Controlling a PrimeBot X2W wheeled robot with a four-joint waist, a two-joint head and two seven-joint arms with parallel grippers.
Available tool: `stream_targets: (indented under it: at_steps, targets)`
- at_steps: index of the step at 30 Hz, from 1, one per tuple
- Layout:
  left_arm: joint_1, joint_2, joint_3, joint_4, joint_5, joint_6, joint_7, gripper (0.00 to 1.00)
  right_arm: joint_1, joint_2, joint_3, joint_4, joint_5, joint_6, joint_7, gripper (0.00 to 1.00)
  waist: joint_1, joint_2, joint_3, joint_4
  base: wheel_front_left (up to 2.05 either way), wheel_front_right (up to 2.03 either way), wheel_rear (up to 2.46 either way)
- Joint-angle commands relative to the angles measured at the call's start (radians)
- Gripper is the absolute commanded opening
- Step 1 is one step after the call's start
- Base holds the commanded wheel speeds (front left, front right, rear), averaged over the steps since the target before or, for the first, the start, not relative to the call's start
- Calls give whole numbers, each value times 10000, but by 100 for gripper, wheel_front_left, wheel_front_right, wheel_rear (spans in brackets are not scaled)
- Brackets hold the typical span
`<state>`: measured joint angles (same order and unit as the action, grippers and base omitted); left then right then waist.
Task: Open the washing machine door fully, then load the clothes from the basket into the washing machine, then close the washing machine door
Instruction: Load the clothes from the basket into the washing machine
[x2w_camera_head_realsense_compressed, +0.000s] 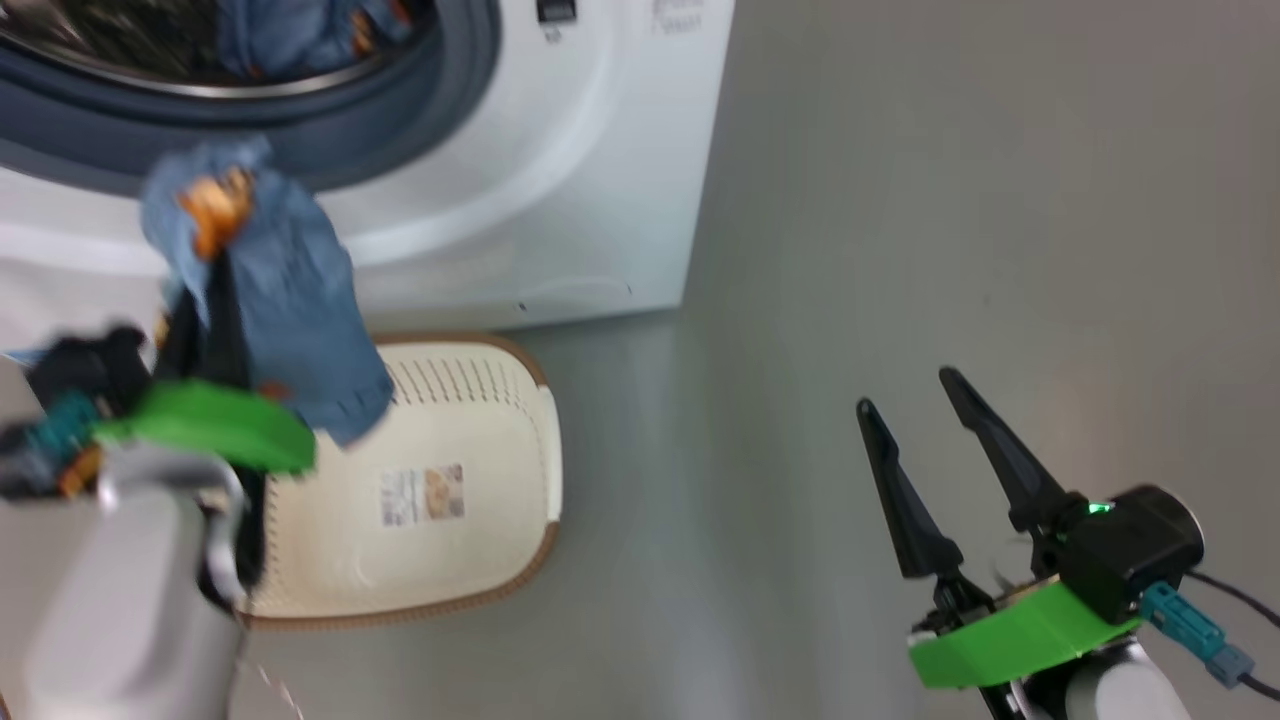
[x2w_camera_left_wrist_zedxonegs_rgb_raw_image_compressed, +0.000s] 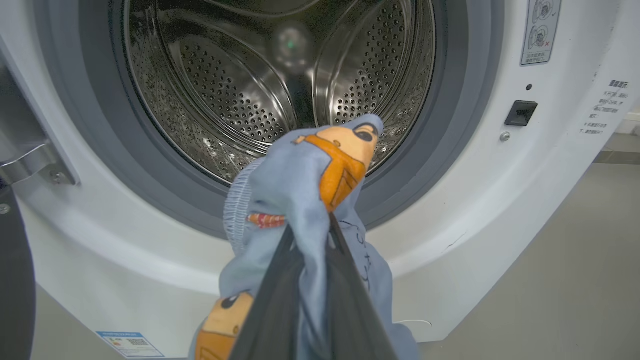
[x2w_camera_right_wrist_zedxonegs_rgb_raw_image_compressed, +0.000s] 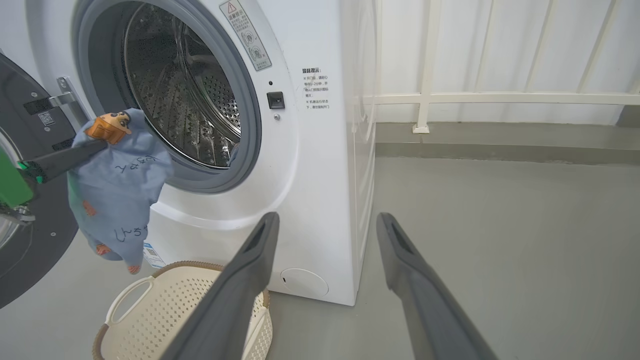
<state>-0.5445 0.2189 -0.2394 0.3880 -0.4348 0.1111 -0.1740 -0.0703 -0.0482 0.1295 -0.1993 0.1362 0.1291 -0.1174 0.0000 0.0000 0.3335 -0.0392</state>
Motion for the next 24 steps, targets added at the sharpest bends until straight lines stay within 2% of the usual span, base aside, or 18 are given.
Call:
stream_targets:
  at_steps: [1,13,20,24]
  targets:
    - [-532,448,400,-45,-65,-85,51,0,-277,-20,318,-216,124,16,-103,100,0,0,1313,-586,0,0,0]
    - [-4654,1835,839,2408,-756,-1213,2283,0,-1642,-20,930,625,574,16,-962,100,0,0,3178,-1713,0,0,0]
    - [-6525,2987,751,2662,-591,-1426,3933,0,-2134,-20,1181,1023,904,16,-1266,100,0,0,3981,-2280,0,0,0]
    - [-7408,3650,740,2471,-389,-1425,4486,0,-2377,-20,1418,1267,1102,16,-1369,100,0,0,4347,-2596,0,0,0]
